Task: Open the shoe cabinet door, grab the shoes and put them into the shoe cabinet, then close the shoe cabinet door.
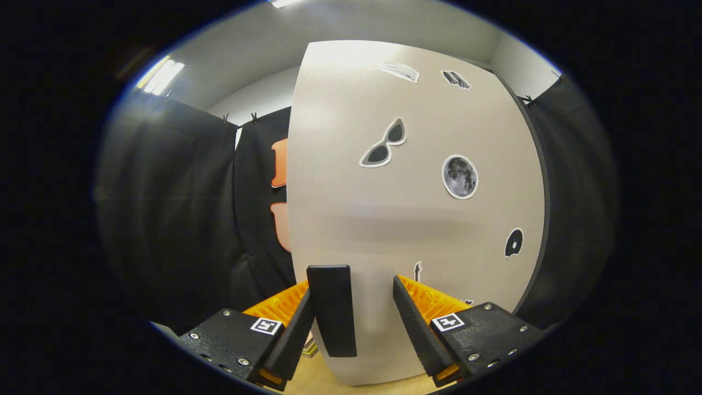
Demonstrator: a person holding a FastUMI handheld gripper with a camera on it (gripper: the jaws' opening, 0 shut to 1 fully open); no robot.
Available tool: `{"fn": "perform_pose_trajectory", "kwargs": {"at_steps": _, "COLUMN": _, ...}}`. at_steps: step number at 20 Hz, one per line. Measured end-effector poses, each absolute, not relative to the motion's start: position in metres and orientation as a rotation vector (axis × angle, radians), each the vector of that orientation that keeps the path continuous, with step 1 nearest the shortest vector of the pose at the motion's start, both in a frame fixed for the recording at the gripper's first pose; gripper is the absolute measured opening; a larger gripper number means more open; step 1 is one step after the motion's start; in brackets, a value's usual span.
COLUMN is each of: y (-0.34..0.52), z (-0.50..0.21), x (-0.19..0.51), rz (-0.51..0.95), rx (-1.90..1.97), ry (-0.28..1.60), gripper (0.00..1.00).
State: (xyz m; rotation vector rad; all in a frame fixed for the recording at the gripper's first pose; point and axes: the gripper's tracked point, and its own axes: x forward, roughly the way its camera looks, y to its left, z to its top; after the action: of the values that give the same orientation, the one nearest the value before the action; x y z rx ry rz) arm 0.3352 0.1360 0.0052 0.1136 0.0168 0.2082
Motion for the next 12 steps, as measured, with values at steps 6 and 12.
{"fn": "perform_pose_trajectory", "kwargs": {"at_steps": 6, "y": 0.143, "z": 0.004, "x": 0.353, "rz": 0.175, "rx": 0.075, "ry": 0.021, "gripper": 0.85}}
{"fn": "perform_pose_trajectory", "kwargs": {"at_steps": 12, "y": 0.146, "z": 0.006, "x": 0.364, "rz": 0.159, "rx": 0.107, "ry": 0.023, "gripper": 0.87}}
